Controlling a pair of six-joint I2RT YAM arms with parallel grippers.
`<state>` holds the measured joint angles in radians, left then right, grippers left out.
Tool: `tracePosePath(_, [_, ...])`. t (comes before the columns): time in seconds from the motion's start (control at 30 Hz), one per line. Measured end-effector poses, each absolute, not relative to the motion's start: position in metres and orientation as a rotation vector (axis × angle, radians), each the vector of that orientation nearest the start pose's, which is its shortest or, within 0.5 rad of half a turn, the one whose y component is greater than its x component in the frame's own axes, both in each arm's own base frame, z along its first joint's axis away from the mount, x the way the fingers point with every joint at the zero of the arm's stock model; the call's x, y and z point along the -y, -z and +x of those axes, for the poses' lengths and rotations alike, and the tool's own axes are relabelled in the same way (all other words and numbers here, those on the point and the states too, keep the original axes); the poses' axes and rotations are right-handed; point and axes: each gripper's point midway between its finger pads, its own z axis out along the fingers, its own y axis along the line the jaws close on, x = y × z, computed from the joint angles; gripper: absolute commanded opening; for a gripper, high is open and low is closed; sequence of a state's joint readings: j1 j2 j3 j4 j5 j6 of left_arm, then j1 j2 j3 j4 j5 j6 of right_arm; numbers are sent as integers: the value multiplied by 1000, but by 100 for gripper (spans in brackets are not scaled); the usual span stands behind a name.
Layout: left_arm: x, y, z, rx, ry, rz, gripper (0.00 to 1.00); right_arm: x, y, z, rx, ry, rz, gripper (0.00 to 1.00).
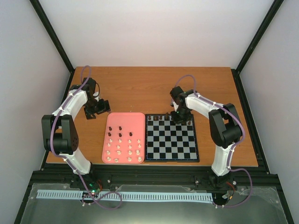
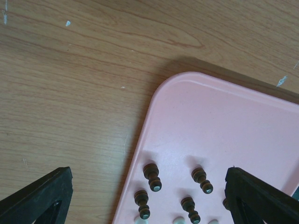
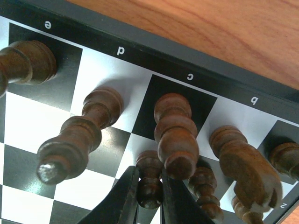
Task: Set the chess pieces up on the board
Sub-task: Place the chess piece on the chessboard, then pick up the chess piece from the storage box.
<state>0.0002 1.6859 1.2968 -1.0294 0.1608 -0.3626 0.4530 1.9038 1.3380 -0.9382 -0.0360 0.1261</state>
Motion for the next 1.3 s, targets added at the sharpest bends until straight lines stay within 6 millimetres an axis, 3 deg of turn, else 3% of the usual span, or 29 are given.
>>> tracePosePath(0.43, [27, -97, 337, -2962, 280, -524, 100, -166, -41, 315, -3051, -126, -522, 24])
tracePosePath(0.77, [27, -97, 337, -2962, 280, -524, 100, -184, -96, 311, -2933, -221, -548, 36])
tracePosePath(0.9, [27, -97, 337, -2962, 279, -525, 100, -219, -118, 304, -2871, -265, -666, 41])
tracePosePath(1.07, [27, -97, 337, -2962, 280, -524, 100, -284, -139, 302, -2767, -325, -851, 47])
tracePosePath(1.17, [27, -97, 337, -2962, 279, -525, 100, -324, -136, 302, -2729, -347, -961, 46])
tracePosePath(1.3, [26, -97, 337, -2962, 271, -525, 100, -370, -112, 296, -2715, -386, -1096, 45])
